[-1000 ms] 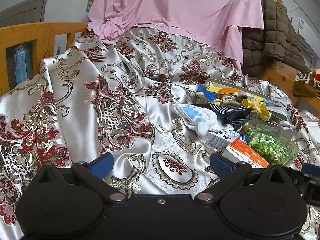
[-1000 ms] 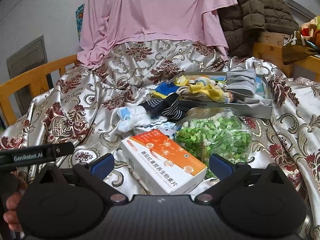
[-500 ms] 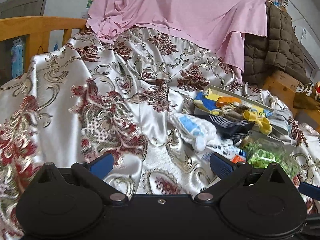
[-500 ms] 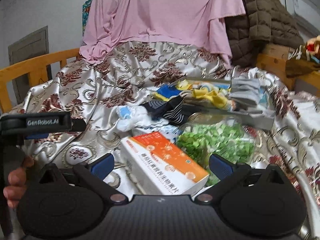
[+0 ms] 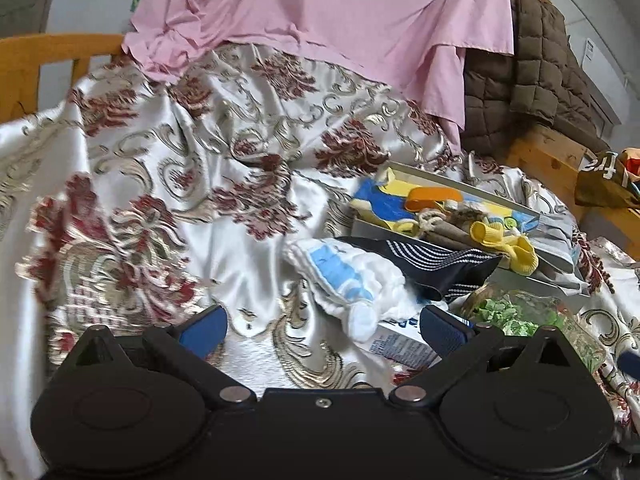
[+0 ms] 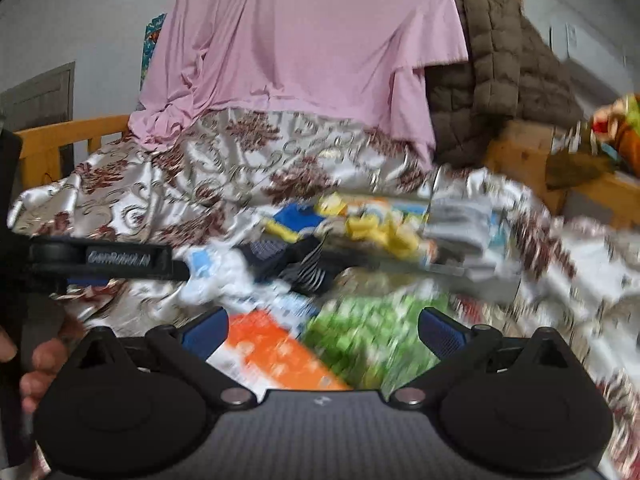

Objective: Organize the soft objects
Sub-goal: 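Grasp the white-blue cloth with the left tool while the right tool grasps the navy striped sock, then carry the cloth with the left tool while the right tool carries the sock to the tray, then lower the cloth and sock into the tray with both tools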

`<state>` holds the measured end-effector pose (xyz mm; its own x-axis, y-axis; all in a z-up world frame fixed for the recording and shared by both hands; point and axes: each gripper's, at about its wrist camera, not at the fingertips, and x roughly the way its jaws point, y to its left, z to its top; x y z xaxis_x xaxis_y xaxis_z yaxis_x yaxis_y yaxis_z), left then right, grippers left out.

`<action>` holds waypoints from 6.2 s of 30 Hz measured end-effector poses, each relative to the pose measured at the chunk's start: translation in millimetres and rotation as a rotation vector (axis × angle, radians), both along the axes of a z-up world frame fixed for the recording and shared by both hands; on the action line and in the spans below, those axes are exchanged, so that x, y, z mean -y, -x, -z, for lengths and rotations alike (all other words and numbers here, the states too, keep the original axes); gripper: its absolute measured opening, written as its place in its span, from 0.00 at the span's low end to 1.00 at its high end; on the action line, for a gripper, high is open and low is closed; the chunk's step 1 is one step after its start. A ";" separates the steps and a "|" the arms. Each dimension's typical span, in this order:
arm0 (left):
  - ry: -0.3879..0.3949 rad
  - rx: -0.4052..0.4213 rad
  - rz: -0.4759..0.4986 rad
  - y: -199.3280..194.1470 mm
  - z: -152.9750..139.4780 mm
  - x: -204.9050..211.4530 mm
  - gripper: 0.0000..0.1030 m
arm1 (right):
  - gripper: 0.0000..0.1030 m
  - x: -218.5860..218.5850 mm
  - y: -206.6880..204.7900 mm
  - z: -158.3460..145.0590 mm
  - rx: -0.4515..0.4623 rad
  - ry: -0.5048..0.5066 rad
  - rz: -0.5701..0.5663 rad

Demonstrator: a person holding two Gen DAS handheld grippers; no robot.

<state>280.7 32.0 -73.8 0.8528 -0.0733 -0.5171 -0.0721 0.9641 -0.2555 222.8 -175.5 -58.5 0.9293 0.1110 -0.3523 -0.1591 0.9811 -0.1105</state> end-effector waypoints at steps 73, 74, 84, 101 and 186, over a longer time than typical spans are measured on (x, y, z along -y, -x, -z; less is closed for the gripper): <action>-0.007 0.142 0.197 -63.3 31.2 5.3 0.23 | 0.05 -29.6 -156.9 -6.1 -0.215 -0.032 -0.194; -0.016 0.154 0.195 -61.3 29.0 6.4 0.22 | 0.05 -28.7 -155.6 -9.6 -0.198 -0.029 -0.196; 0.004 0.216 0.081 -64.3 -1.4 10.8 0.22 | 0.05 -6.7 -154.5 -37.7 -0.076 -0.075 -0.213; 0.073 0.231 0.087 -197.4 -50.0 52.1 0.22 | 0.05 44.5 -245.1 -81.8 -0.063 -0.086 -0.067; -0.130 0.054 0.111 -184.0 -21.0 95.5 0.92 | 1.00 93.6 -206.4 -39.4 -0.076 0.042 0.126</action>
